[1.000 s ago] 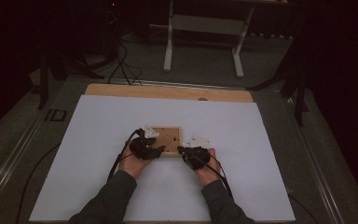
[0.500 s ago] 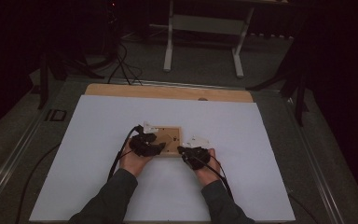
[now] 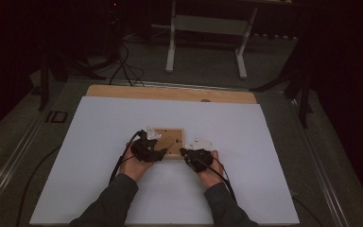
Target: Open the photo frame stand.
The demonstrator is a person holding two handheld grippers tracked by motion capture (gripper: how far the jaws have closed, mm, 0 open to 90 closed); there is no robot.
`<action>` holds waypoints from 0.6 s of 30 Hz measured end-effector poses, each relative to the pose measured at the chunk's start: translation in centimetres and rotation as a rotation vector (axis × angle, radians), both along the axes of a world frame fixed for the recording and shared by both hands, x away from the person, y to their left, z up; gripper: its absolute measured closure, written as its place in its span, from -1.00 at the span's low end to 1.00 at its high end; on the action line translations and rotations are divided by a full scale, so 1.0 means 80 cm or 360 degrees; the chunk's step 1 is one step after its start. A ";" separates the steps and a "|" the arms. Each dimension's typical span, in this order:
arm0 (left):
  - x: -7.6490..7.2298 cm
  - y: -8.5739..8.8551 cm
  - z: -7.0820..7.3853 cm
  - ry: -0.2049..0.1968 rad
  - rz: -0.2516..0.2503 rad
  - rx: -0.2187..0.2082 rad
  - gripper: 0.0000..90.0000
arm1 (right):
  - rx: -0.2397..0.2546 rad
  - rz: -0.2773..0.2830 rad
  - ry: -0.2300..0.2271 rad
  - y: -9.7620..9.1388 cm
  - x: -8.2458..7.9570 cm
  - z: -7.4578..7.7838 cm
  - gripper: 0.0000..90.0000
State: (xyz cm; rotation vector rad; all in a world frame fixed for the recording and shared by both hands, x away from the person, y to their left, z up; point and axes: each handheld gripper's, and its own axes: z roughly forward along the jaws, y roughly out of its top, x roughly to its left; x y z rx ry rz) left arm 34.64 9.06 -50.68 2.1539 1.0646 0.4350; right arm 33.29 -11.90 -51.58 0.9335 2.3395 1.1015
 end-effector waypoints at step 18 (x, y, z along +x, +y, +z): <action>0.010 -0.007 0.031 -0.0011 0.0014 -0.0070 0.11 | -0.0005 0.0014 -0.0003 -0.001 0.001 0.000 1.00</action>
